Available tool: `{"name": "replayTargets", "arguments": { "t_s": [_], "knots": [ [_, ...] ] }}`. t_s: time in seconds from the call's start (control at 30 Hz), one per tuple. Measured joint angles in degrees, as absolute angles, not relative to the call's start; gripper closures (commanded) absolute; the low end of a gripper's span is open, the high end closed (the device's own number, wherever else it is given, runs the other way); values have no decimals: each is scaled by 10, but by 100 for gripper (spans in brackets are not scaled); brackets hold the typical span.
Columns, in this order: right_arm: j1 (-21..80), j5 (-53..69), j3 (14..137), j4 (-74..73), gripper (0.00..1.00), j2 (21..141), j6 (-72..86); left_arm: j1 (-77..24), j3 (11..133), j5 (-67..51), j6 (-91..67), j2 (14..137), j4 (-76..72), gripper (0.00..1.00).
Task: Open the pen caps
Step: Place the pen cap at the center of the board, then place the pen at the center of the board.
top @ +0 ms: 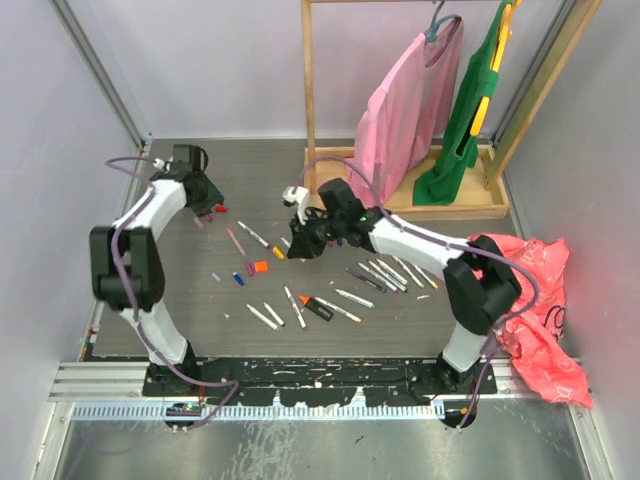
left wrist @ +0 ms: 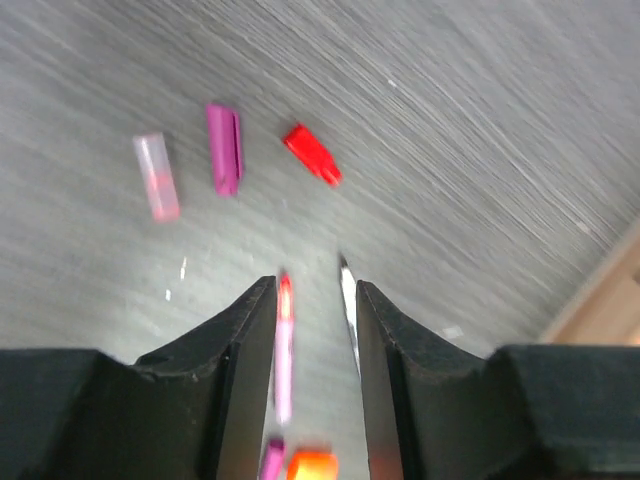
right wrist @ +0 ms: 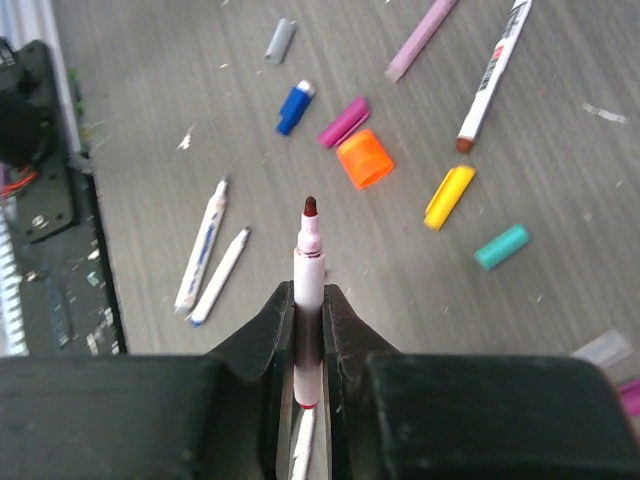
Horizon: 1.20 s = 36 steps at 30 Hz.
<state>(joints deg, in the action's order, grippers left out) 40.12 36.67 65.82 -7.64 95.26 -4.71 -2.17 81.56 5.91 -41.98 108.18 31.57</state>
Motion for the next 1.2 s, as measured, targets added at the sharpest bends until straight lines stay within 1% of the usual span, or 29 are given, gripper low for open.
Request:
{"name": "replayTargets", "arguments": {
  "t_s": [0.1,0.17,0.2,0.27,0.33,0.4,0.43,0.47,0.57,0.67,0.73,0.87,1.0,1.1,1.2],
  "knots": [
    [417,327,738,-110,94,1025,-65,-22,743,36,-406,962,288,55],
    [421,302,797,-133,93,1077,-73,-21,683,7,-395,879,244,48],
    [422,290,828,-145,93,1104,-75,-21,647,-14,-390,836,219,43],
    [422,267,884,-167,93,1152,-78,-21,573,-54,-380,758,170,35],
    [426,242,955,-196,92,1208,-80,-21,496,-91,-376,689,134,33],
    [428,219,1003,-215,92,1249,-80,-22,440,-112,-374,638,117,32],
    [431,207,1028,-225,91,1270,-79,-21,396,-124,-374,590,114,31],
    [434,194,1054,-234,91,1290,-78,-21,386,-127,-374,577,115,30],
    [444,158,1132,-258,89,1349,-69,-21,340,-131,-371,487,119,27],
    [449,138,1179,-269,86,1383,-60,-21,321,-119,-368,394,131,23],
    [452,128,1202,-273,82,1401,-57,-21,312,-108,-367,341,140,21],
    [452,104,1217,-281,78,1419,-54,-21,285,-94,-369,245,164,17],
    [452,90,1217,-289,75,1423,-55,-21,276,-90,-370,199,189,16],
    [451,87,1217,-289,71,1423,-55,-21,276,-90,-370,194,200,16],
    [451,87,1217,-289,70,1423,-55,-21,276,-94,-370,195,214,16]
  ]
}}
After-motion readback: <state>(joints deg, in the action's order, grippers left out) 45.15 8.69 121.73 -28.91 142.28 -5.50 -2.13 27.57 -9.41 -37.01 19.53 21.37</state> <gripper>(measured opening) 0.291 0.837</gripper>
